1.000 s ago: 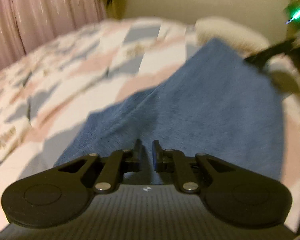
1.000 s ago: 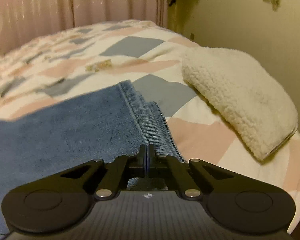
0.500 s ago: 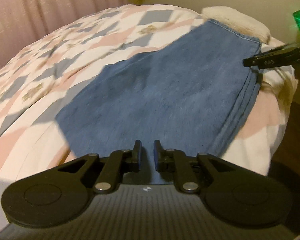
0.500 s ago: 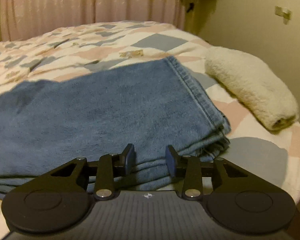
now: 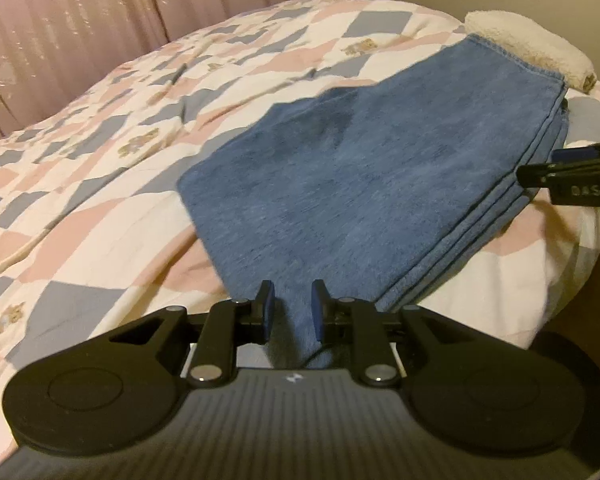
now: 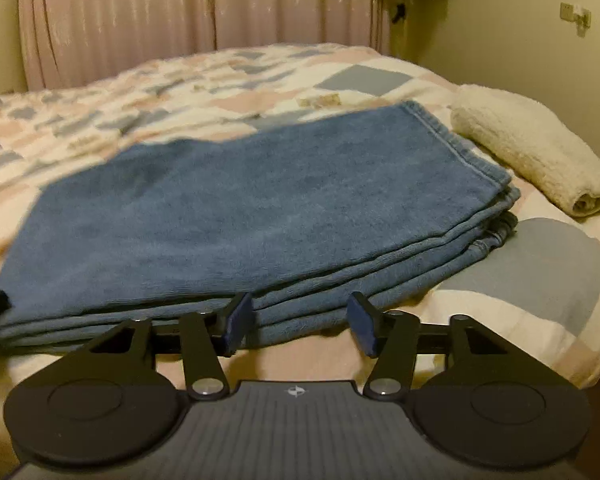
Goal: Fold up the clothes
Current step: 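Pull both grippers back from the folded jeans stack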
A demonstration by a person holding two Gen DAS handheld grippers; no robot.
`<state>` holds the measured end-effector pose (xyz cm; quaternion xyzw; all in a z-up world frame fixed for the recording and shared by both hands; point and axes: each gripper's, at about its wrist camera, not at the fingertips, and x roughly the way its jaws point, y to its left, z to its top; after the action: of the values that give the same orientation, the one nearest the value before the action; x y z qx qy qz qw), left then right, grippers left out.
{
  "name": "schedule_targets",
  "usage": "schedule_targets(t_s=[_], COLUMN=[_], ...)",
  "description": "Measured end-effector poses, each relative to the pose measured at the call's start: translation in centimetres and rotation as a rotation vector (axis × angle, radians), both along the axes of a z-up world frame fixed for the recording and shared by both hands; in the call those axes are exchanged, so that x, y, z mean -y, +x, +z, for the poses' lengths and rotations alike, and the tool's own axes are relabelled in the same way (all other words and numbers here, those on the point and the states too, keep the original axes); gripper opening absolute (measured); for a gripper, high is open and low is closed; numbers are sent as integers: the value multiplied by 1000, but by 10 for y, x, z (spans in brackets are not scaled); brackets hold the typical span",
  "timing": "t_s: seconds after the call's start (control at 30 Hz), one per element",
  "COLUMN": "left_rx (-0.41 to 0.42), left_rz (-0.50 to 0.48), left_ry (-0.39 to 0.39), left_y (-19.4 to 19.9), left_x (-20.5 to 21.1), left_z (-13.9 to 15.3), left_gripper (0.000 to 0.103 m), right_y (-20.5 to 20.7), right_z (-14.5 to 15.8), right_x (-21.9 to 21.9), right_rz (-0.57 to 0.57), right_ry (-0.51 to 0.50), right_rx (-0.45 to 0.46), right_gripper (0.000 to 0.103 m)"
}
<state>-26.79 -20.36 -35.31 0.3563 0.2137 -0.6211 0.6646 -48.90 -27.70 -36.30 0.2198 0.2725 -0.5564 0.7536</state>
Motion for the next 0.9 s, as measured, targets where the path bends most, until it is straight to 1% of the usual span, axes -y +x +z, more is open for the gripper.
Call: schedule_targets(t_s=[0.03,0.07,0.1,0.13,0.17,0.2,0.23,0.27,0.3,0.4,0.47,0.53,0.63,0.67,0.73,0.83,0.9], left_rx=[-1,-1,0,0,1,1,-11,-24,-37,-43,-40,-44,-40,-40,-43,-60,-68], left_rz=[13,26,39,52,65,78,87,97,100,90,81,70,62,62,67,80,86], left_ry=[0,-6,-13,-19,-26,-32,-41,-49,-62,-97,-119,-142,-169,-177,-190,-206,-215], left_y=[0,0,0,-1,-1,-1,-2,-2,-5,-14,-20,-26,-33,-33,-34,-32,-30], left_x=[-5,-12,-18,-25,-32,-39,-46,-53,-62,-82,-94,-104,-112,-115,-121,-130,-135], left_z=[3,7,12,16,20,24,29,33,39,52,59,67,76,79,82,86,88], left_gripper=[19,24,30,31,31,34,36,41,45,47,51,55,58,61,62,62,64], right_y=[-2,-4,-7,-11,-15,-20,-24,-28,-31,-40,-43,-46,-48,-49,-48,-46,-44], right_z=[7,13,19,26,33,39,45,51,56,69,72,74,80,83,89,98,103], right_x=[-10,-20,-30,-40,-49,-59,-70,-81,-90,-106,-111,-114,-121,-124,-133,-139,-141], right_rz=[-8,-20,-31,-44,-57,-70,-81,-92,-102,-125,-148,-172,-193,-194,-190,-190,-191], right_ry=[-27,-53,-70,-82,-92,-102,-114,-127,-140,-167,-170,-167,-172,-179,-202,-224,-231], right_rx=[2,9,26,50,75,97,119,134,142,142,127,117,128,135,139,118,110], right_gripper=[61,62,66,69,76,81,83,86,91,97,100,100,101,101,101,101,101])
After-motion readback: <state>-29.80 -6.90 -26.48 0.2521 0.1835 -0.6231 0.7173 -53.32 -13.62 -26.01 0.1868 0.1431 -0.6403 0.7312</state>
